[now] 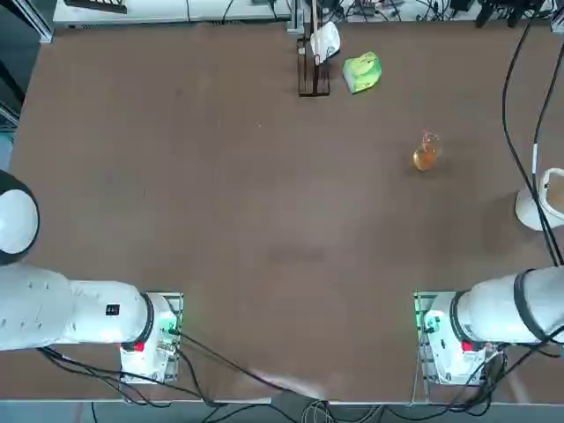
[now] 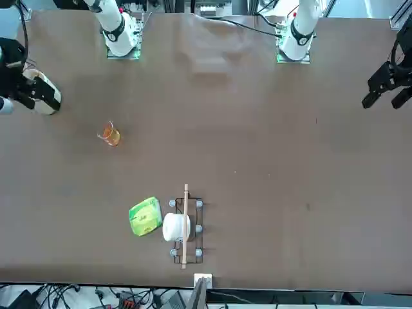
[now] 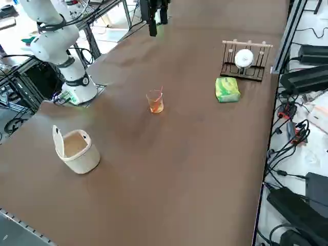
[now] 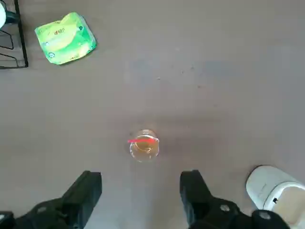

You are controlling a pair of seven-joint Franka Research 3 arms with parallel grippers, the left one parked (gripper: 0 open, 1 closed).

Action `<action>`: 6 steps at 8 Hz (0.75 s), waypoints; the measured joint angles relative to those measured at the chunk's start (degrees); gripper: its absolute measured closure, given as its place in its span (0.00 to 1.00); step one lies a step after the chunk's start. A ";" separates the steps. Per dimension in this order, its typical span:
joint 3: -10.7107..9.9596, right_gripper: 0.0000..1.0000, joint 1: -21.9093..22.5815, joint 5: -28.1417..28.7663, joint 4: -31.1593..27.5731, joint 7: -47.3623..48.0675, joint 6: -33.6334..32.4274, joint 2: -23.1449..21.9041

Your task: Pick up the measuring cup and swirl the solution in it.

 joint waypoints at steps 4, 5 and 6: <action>0.40 0.00 0.42 -0.48 0.16 1.17 -0.07 0.16; 0.64 0.00 1.68 -1.78 -0.25 4.70 -0.10 0.70; 0.96 0.00 3.52 -3.10 -0.84 10.13 0.14 1.95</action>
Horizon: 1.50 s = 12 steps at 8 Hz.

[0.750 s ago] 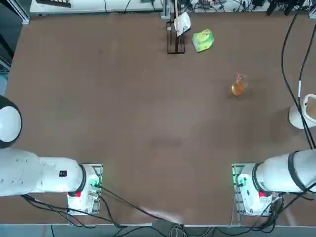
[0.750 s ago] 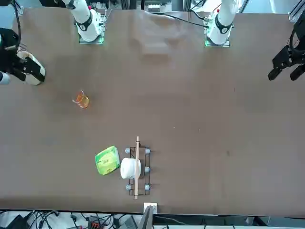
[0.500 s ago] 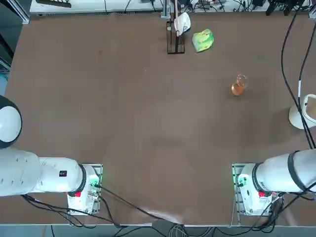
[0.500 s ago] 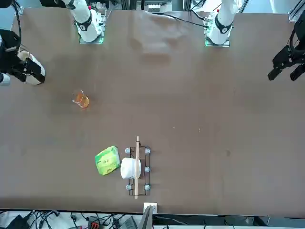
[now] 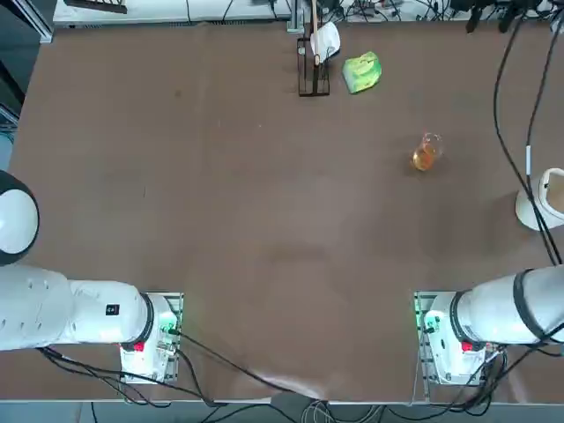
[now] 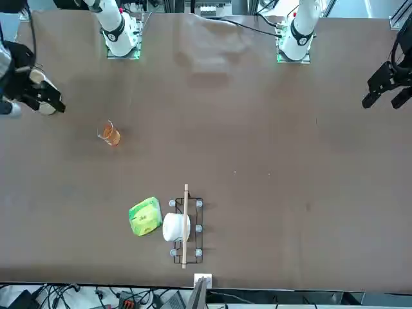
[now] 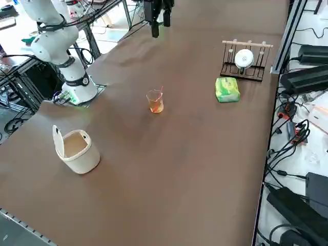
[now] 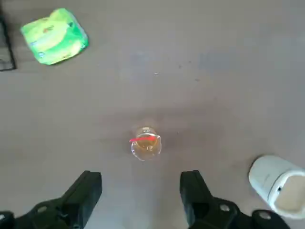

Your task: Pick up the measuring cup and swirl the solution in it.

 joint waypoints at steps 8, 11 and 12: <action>0.29 0.00 8.79 -5.01 -9.82 38.24 14.22 16.42; -0.24 0.02 8.82 -5.58 -14.33 41.31 14.75 16.65; -0.55 0.03 8.78 -5.60 -15.24 42.06 14.83 16.65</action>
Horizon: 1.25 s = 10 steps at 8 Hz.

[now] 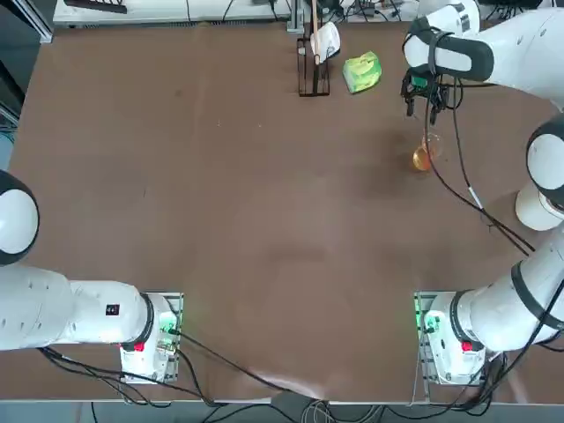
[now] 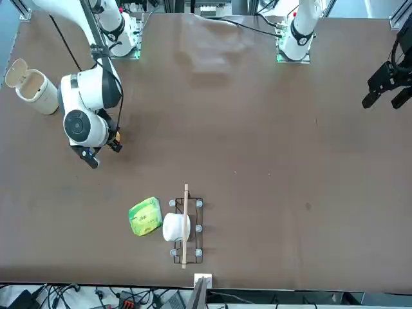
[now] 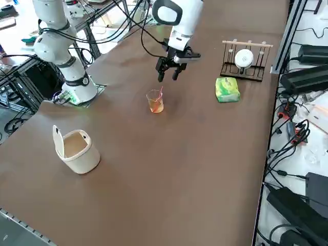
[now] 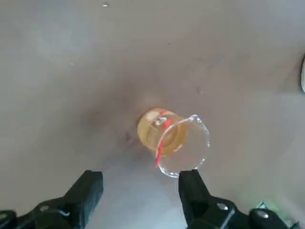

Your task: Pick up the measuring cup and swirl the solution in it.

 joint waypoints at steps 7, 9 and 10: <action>-0.52 0.14 -0.66 -1.91 -3.40 4.09 1.61 -0.02; -0.54 0.17 -0.77 -2.05 -3.91 4.91 2.08 -0.02; -0.55 0.23 -0.90 -2.06 -3.94 5.04 2.15 -0.02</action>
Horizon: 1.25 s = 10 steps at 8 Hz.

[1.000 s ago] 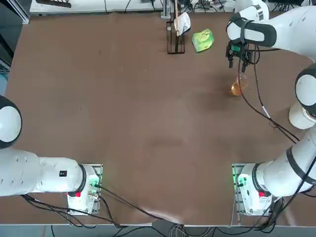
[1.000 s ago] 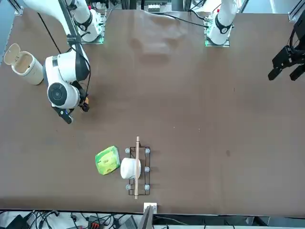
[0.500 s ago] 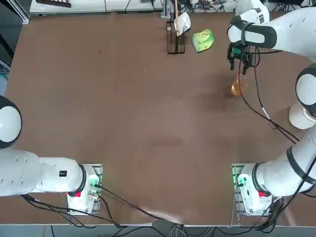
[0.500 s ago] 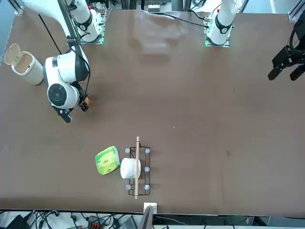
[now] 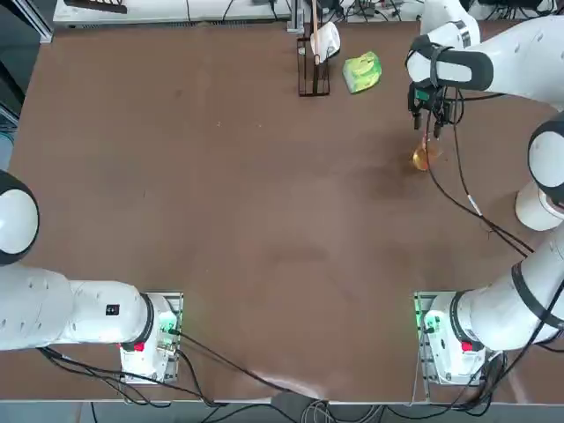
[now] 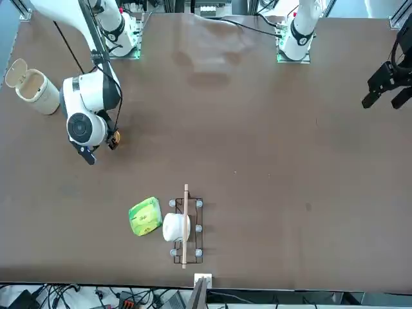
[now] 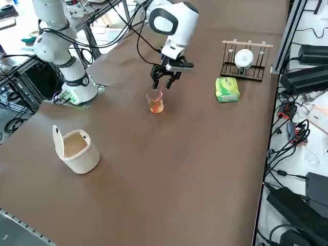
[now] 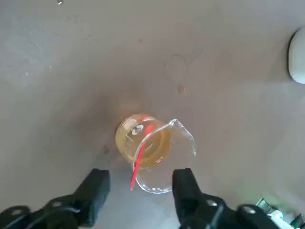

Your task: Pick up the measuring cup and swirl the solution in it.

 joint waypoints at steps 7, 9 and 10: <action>0.05 0.34 0.01 -0.15 -0.59 0.35 0.15 0.05; 0.06 0.38 0.06 -0.53 -0.61 0.42 0.15 0.05; 0.06 0.44 0.10 -0.55 -0.63 0.45 0.15 0.06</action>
